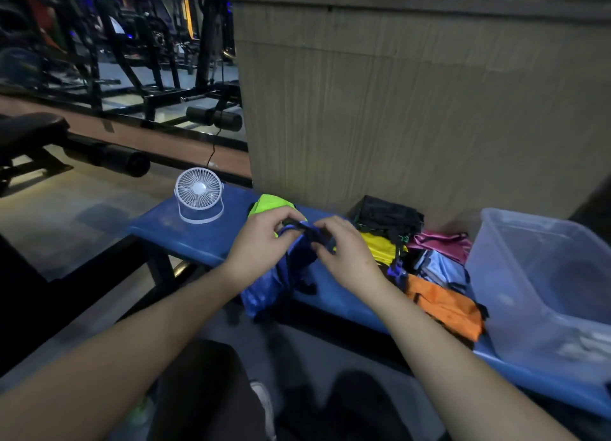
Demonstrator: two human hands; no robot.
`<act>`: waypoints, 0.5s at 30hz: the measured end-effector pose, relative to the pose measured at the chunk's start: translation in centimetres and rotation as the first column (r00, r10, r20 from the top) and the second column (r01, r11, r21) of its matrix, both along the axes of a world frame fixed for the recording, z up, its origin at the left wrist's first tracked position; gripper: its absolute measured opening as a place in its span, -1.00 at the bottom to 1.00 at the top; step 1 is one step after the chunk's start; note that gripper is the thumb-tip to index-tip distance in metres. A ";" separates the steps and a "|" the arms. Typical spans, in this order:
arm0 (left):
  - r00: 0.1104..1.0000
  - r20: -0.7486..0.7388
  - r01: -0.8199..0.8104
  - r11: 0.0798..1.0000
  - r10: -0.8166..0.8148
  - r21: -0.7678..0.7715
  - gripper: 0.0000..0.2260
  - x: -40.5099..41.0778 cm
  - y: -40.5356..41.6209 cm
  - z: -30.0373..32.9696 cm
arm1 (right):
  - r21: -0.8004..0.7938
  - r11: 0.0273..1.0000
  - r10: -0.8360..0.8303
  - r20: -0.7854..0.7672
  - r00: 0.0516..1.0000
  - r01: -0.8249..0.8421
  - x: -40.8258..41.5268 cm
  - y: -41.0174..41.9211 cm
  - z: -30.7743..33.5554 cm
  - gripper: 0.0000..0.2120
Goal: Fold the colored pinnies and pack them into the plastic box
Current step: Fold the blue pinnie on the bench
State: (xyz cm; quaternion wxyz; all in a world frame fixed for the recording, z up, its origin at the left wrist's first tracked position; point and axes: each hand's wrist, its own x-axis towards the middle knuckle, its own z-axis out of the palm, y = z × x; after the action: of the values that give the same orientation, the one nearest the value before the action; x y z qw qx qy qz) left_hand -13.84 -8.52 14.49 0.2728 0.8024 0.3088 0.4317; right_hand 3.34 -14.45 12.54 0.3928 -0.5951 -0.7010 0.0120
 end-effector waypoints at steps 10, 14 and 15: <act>0.975 0.220 0.036 0.999 -0.032 -0.017 -0.87 0.1 -8.2 4.8 | -0.224 0.975 -0.032 -0.205 0.978 -0.015 -2.9 -12.0 -4.0 -0.59; 0.962 0.265 0.066 0.998 -0.057 -0.024 -0.84 1.1 -9.9 7.3 | -0.342 0.937 -0.026 -0.283 0.959 -0.075 -4.0 -14.4 -4.4 -0.38; 0.957 0.284 0.069 0.997 -0.059 -0.025 -0.85 1.4 -10.2 7.9 | -0.350 0.932 -0.035 -0.339 0.940 -0.092 -4.2 -14.7 -4.3 -0.38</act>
State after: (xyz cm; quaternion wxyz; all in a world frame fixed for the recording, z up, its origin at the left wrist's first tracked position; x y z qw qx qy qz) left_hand -12.44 -18.68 22.41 0.3419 0.7372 0.2481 0.5273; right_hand -0.90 -29.12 8.26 0.3916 -0.6356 -0.6173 0.2484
